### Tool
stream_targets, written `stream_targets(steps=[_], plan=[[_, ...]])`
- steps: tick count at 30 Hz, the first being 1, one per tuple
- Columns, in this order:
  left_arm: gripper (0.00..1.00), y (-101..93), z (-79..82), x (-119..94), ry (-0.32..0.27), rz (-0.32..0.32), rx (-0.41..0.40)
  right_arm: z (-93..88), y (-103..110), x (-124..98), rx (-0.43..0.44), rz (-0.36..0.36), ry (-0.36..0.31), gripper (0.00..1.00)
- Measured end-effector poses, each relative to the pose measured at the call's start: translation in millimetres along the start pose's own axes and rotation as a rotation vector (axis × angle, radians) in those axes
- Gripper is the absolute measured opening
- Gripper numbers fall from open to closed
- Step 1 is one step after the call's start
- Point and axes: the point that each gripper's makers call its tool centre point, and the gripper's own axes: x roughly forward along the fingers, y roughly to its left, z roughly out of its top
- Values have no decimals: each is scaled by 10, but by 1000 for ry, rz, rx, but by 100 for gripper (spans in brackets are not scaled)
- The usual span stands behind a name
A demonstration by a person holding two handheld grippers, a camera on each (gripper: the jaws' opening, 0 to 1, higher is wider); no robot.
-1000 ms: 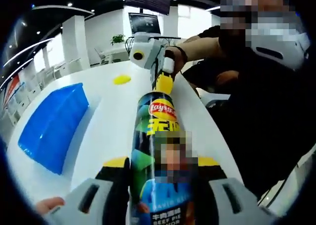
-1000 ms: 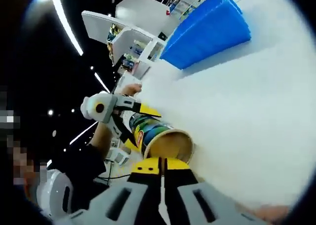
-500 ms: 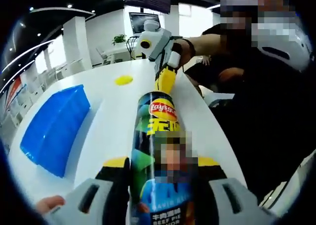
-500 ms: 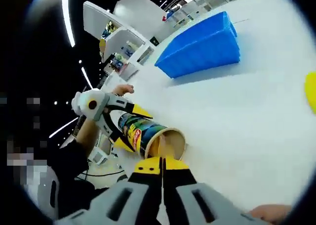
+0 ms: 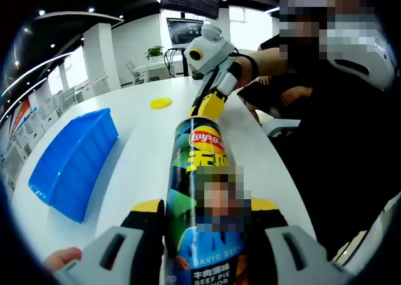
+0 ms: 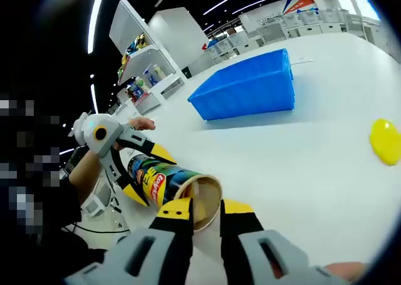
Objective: Open the lid of the chip container on the table, take out the chips, place them into the box in front of the container, and close the lid
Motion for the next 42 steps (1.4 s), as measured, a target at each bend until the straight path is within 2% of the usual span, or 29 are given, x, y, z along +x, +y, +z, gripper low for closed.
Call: stream_targets(steps=[1, 2, 4, 7, 8, 9, 12, 25, 27, 28, 30, 32, 33, 35, 38, 42], plan=[[51, -1, 0, 1, 0, 0, 1, 8, 101, 13, 8, 52, -17, 6], [51, 1, 0, 1, -1, 0, 1, -12, 87, 22, 43, 37, -13, 3], [51, 5, -3, -2, -5, -5, -6, -4, 47, 18, 24, 54, -20, 3], [51, 6, 6, -10, -28, -6, -16, -27, 38, 8, 150, 90, 11, 0], [51, 10, 8, -13, -33, -6, -20, -19, 22, 8, 145, 91, 14, 0], [51, 16, 10, -16, -37, -6, -24, -16, 24, 2, 142, 87, 14, 0], [50, 24, 14, -18, -43, -8, -36, 1, 15, -35, 36, 29, 5, 0], [50, 48, 65, 36, -43, 6, -43, 2, -41, -130, 42, -50, 49, 0], [50, 69, 44, 20, -29, 10, -58, 54, -175, -208, 2, -119, 52, 0], [50, 99, 6, -17, -14, 20, -72, 104, -234, -248, 26, -131, 29, 0], [50, 80, 16, -3, -18, 27, -60, 96, -282, -243, 113, -85, 19, 0], [50, 67, -1, 22, 42, 39, -28, 111, -294, -249, 96, -85, 41, 0], [51, 66, 11, 38, 47, 40, -21, 118, -297, -256, 101, -91, 48, 0], [51, 83, 8, 33, 44, 34, -33, 101, -294, -257, 83, -89, 58, 0], [51, 100, 10, 16, 5, 28, -52, 89, -324, -282, 161, -57, 67, 0], [51, 101, 4, -1, -4, 27, -63, 88, -408, -344, 187, -56, 66, 0]])
